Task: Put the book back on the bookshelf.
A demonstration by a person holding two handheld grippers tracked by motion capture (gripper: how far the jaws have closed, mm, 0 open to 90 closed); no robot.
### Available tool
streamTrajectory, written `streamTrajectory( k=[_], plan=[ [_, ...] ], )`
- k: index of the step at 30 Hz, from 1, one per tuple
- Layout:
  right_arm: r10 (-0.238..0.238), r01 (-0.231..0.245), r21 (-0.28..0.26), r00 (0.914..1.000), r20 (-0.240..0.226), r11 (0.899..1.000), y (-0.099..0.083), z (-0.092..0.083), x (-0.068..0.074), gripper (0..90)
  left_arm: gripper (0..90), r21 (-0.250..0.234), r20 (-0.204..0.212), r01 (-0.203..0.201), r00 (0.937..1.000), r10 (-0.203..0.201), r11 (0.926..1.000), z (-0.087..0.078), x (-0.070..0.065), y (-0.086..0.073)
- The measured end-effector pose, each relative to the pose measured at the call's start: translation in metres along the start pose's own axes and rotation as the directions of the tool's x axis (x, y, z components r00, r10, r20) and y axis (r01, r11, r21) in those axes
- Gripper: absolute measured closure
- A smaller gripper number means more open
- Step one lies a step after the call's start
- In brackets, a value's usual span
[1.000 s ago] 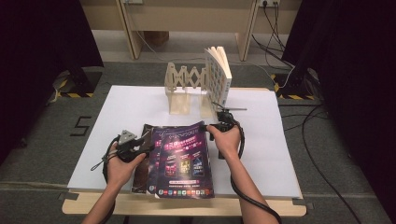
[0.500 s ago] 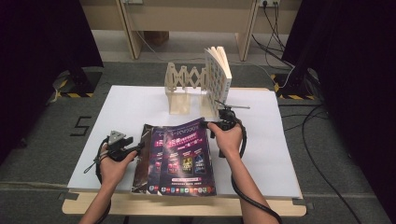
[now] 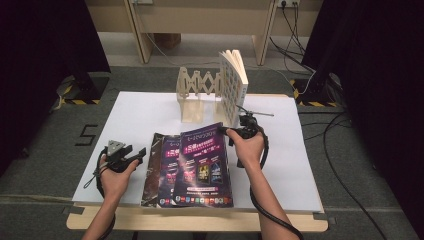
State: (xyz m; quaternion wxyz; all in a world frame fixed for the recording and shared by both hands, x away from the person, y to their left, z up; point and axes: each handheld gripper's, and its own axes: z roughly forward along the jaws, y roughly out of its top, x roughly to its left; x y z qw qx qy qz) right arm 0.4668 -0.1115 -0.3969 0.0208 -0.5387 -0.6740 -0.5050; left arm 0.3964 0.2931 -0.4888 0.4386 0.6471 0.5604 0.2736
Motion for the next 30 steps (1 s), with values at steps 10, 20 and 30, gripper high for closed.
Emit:
streamTrajectory(
  k=[10, 20, 30],
  plan=[
    [-0.02, 0.02, -0.049, 0.9998, 0.008, 0.999, 0.006, -0.01, 0.005, 84.8, 39.2, -0.016, -0.021, -0.003, 0.9998, 0.002, 0.9999, 0.001, 0.004, -0.004],
    [-0.028, 0.029, -0.085, 0.9996, 0.009, 0.996, 0.009, -0.015, 0.011, 84.8, 39.2, -0.006, -0.029, -0.01, 0.9995, 0.01, 0.9999, 0.003, 0.005, -0.008],
    [-0.034, 0.034, -0.107, 0.9994, 0.006, 0.994, 0.013, -0.017, 0.011, 84.8, 39.2, -0.014, -0.029, -0.015, 0.9995, 0.014, 0.9998, 0.003, 0.004, -0.009]
  ],
)
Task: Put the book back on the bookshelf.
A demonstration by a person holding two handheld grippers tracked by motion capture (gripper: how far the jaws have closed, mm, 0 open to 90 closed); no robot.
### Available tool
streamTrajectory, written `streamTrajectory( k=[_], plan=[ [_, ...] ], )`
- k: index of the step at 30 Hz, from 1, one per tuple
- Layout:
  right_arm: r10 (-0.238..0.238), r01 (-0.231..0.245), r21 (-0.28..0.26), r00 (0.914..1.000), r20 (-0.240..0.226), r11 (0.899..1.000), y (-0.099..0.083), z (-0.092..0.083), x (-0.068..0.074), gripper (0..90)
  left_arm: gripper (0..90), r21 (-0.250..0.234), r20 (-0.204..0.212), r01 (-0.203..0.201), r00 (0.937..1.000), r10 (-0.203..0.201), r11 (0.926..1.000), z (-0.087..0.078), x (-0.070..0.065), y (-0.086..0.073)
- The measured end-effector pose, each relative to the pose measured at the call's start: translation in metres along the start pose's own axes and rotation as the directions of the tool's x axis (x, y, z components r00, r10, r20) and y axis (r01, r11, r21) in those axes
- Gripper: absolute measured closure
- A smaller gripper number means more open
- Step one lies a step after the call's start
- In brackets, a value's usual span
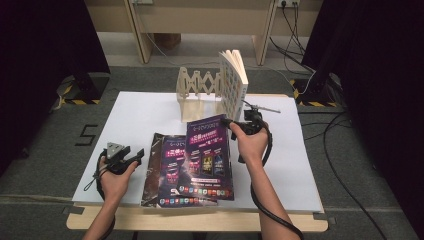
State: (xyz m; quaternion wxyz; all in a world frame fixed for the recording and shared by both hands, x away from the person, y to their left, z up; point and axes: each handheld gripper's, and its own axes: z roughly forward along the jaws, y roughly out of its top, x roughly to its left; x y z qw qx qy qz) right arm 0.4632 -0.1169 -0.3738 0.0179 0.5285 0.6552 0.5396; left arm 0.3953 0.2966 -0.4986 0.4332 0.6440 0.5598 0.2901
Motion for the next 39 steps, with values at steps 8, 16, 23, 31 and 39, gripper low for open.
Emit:
streamTrajectory(
  k=[8, 16, 23, 31, 39],
  plan=[
    [-0.003, 0.003, -0.022, 1.0, -0.001, 1.0, 0.004, -0.002, 0.002, 84.8, 39.2, 0.002, 0.0, -0.006, 1.0, 0.006, 1.0, 0.0, 0.0, 0.0],
    [-0.009, 0.009, -0.055, 1.0, 0.001, 0.998, 0.009, -0.006, 0.005, 84.8, 39.2, 0.005, 0.001, -0.012, 0.9999, 0.012, 0.9999, 0.0, -0.001, 0.0],
    [-0.008, 0.008, -0.09, 1.0, 0.004, 0.996, 0.014, -0.01, 0.006, 84.8, 39.2, 0.003, 0.001, -0.012, 0.9999, 0.012, 0.9999, 0.0, -0.001, 0.0],
    [-0.018, 0.02, -0.126, 0.9998, 0.013, 0.992, 0.019, -0.014, 0.009, 84.8, 39.2, 0.003, 0.003, -0.01, 0.9999, 0.01, 0.9999, 0.0, -0.001, 0.0],
    [-0.03, 0.032, -0.156, 0.9994, 0.017, 0.987, 0.025, -0.018, 0.012, 84.8, 39.2, 0.006, 0.004, -0.013, 0.9999, 0.013, 0.9999, -0.001, -0.001, 0.0]
  ],
)
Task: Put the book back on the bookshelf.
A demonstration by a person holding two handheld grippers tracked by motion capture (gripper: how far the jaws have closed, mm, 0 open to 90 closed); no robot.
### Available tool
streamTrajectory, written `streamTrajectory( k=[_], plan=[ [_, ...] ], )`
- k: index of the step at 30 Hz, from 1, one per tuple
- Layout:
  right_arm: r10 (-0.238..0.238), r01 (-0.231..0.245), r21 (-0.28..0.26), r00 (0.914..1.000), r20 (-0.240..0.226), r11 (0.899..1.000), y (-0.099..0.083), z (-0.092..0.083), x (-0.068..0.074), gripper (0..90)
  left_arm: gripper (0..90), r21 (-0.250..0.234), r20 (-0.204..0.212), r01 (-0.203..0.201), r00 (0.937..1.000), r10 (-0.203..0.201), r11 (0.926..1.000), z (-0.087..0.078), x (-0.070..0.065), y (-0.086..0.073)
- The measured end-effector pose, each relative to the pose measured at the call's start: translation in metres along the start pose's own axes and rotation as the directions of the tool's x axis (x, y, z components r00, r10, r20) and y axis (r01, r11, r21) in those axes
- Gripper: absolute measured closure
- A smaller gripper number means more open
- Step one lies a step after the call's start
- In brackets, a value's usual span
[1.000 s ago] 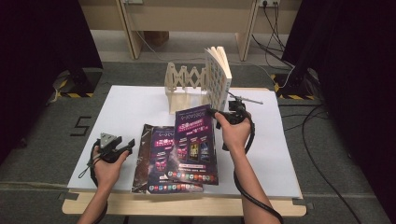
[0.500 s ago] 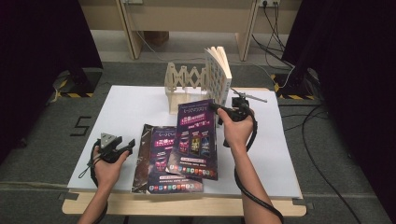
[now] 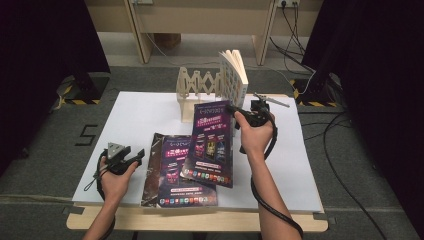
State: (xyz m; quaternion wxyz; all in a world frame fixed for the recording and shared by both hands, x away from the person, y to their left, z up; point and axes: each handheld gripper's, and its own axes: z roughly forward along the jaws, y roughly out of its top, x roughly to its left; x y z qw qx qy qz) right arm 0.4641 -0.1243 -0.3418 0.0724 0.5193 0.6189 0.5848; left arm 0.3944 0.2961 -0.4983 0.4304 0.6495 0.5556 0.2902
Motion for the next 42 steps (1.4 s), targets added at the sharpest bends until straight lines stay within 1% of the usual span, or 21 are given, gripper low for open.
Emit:
streamTrajectory(
  k=[4, 7, 8, 10, 14, 15, 16, 18, 24, 25, 26, 29, 30, 37, 42],
  plan=[
    [-0.004, 0.004, -0.015, 1.0, 0.004, 1.0, 0.003, -0.001, 0.001, 84.8, 39.2, -0.001, 0.002, 0.0, 1.0, 0.0, 1.0, 0.0, 0.0, 0.0],
    [0.002, -0.002, -0.021, 1.0, 0.005, 1.0, 0.004, 0.0, 0.001, 84.8, 39.2, -0.002, 0.001, -0.001, 1.0, 0.001, 1.0, 0.0, 0.0, 0.0],
    [-0.008, 0.008, -0.025, 1.0, 0.005, 1.0, 0.004, 0.0, 0.001, 84.8, 39.2, -0.002, 0.001, -0.001, 1.0, 0.001, 1.0, 0.0, 0.0, 0.0],
    [0.0, 0.0, -0.028, 1.0, 0.006, 1.0, 0.005, 0.0, 0.002, 84.8, 39.2, -0.002, 0.001, -0.001, 1.0, 0.001, 1.0, 0.0, 0.0, 0.0],
    [-0.007, 0.008, -0.047, 0.9999, 0.008, 0.999, 0.007, -0.001, 0.003, 84.7, 39.3, -0.001, 0.0, 0.0, 1.0, 0.0, 1.0, 0.0, 0.0, 0.0],
    [0.002, -0.001, -0.046, 1.0, 0.007, 0.999, 0.008, -0.001, 0.005, 84.7, 39.3, 0.0, 0.001, 0.0, 1.0, 0.0, 1.0, 0.0, 0.0, 0.0],
    [-0.01, 0.01, -0.056, 0.9999, 0.01, 0.998, 0.008, -0.001, 0.004, 84.8, 39.3, -0.002, 0.001, 0.002, 1.0, -0.001, 1.0, 0.0, 0.0, 0.0],
    [-0.002, 0.002, -0.059, 1.0, 0.009, 0.998, 0.009, -0.001, 0.006, 84.8, 39.3, -0.002, 0.001, 0.002, 1.0, -0.002, 1.0, 0.0, 0.0, 0.0],
    [-0.018, 0.019, -0.07, 0.9997, 0.016, 0.997, 0.013, 0.0, 0.007, 84.7, 39.3, -0.001, 0.002, 0.001, 1.0, -0.001, 1.0, 0.0, 0.0, 0.0],
    [-0.006, 0.007, -0.067, 0.9999, 0.014, 0.998, 0.013, 0.0, 0.008, 84.8, 39.4, -0.003, 0.0, -0.001, 1.0, 0.001, 1.0, 0.0, 0.0, 0.0],
    [-0.018, 0.019, -0.071, 0.9997, 0.016, 0.997, 0.014, 0.001, 0.008, 84.7, 39.4, -0.003, 0.001, 0.002, 1.0, -0.002, 1.0, 0.0, 0.0, 0.0],
    [-0.013, 0.015, -0.074, 0.9997, 0.018, 0.997, 0.015, 0.001, 0.008, 84.7, 39.4, -0.002, 0.001, 0.0, 1.0, 0.0, 1.0, 0.0, 0.0, 0.0],
    [-0.025, 0.027, -0.077, 0.9995, 0.021, 0.997, 0.016, 0.001, 0.008, 84.7, 39.4, -0.002, 0.001, 0.0, 1.0, 0.0, 1.0, 0.0, 0.0, 0.0],
    [-0.028, 0.03, -0.094, 0.9993, 0.026, 0.995, 0.021, 0.002, 0.011, 84.8, 39.4, -0.003, 0.0, -0.002, 1.0, 0.002, 1.0, 0.0, 0.0, 0.0],
    [-0.044, 0.048, -0.113, 0.9984, 0.035, 0.992, 0.026, 0.002, 0.013, 84.8, 39.5, -0.006, -0.001, -0.004, 1.0, 0.004, 1.0, 0.0, 0.0, 0.0]
  ],
)
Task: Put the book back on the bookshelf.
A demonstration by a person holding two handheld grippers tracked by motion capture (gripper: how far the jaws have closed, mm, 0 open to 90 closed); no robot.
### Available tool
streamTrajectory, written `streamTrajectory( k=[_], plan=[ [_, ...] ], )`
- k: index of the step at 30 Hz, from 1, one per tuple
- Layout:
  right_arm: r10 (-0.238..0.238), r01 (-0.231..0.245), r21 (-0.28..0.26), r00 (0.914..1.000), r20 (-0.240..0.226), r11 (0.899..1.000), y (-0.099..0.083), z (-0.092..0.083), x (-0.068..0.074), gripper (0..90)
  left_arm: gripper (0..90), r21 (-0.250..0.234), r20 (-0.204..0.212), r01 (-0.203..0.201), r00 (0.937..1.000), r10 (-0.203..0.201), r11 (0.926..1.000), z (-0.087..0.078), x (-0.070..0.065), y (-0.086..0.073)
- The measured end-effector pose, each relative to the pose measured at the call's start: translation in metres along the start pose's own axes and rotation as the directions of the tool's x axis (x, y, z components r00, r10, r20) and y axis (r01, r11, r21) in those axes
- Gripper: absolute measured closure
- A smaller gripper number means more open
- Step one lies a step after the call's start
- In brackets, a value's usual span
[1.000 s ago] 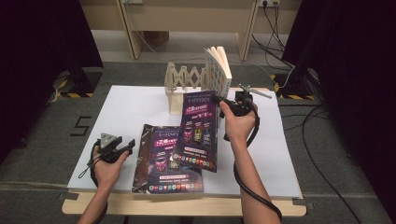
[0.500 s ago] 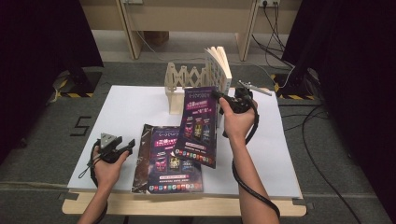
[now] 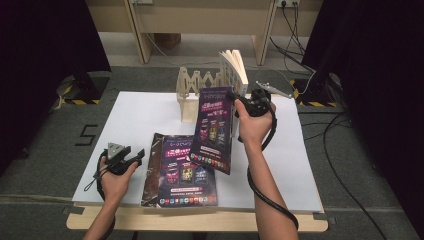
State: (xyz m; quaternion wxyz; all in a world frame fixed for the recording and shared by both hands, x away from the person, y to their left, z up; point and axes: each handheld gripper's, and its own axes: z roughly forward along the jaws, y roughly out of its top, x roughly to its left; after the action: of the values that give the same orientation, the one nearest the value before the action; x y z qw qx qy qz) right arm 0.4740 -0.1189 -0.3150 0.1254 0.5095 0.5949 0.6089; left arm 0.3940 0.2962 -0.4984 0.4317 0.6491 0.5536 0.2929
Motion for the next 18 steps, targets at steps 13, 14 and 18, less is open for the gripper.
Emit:
streamTrajectory(
  k=[13, 14, 18],
  plan=[
    [-0.01, 0.01, -0.025, 0.9999, 0.012, 1.0, 0.011, 0.002, 0.005, 84.8, 39.6, 0.0, -0.002, -0.008, 1.0, 0.008, 1.0, 0.0, -0.001, 0.0],
    [-0.017, 0.017, -0.028, 0.9998, 0.013, 0.999, 0.012, 0.002, 0.005, 84.8, 39.6, 0.001, -0.001, -0.008, 1.0, 0.008, 1.0, 0.0, -0.001, 0.0],
    [-0.023, 0.024, -0.043, 0.9996, 0.019, 0.999, 0.016, 0.003, 0.007, 84.8, 39.6, 0.0, -0.001, -0.008, 1.0, 0.008, 1.0, 0.0, -0.001, 0.0]
  ],
)
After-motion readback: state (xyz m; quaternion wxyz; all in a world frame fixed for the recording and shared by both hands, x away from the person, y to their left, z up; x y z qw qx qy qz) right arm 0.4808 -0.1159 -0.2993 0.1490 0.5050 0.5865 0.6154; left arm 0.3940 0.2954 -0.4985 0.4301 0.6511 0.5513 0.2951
